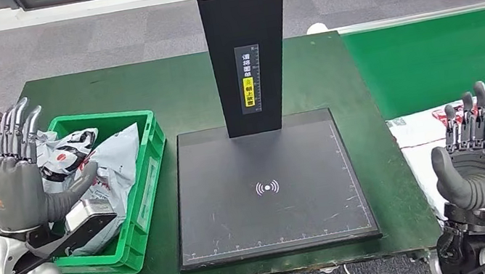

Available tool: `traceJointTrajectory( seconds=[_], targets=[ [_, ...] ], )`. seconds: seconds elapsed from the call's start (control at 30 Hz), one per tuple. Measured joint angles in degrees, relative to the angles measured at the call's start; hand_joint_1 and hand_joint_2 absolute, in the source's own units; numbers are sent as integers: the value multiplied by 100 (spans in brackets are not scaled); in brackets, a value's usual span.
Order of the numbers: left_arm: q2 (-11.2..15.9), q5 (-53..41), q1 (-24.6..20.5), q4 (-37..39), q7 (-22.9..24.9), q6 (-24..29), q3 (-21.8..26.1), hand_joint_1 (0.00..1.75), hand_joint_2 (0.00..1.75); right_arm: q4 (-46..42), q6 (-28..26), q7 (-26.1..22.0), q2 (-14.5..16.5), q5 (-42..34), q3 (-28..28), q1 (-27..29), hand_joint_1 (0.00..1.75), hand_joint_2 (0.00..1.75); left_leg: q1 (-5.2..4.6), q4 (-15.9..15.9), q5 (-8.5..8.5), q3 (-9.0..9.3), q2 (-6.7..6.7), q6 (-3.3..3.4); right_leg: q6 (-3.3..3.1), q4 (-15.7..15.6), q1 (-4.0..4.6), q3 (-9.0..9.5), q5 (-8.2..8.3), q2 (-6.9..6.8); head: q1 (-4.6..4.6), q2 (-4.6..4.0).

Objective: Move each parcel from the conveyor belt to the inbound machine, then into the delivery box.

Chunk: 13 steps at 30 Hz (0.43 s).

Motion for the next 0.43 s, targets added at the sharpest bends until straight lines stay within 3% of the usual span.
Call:
traceJointTrajectory(
  seconds=[0.43],
  targets=[
    [-166, 28, -249, -227, 35, 69, -43, 0, 175, -106, 30, 3, 95, 56, -3, 5, 0, 175, 0, 0, 0, 0, 1, 0, 0, 0, 0, -1, 0, 0, 0, 0]
  ],
)
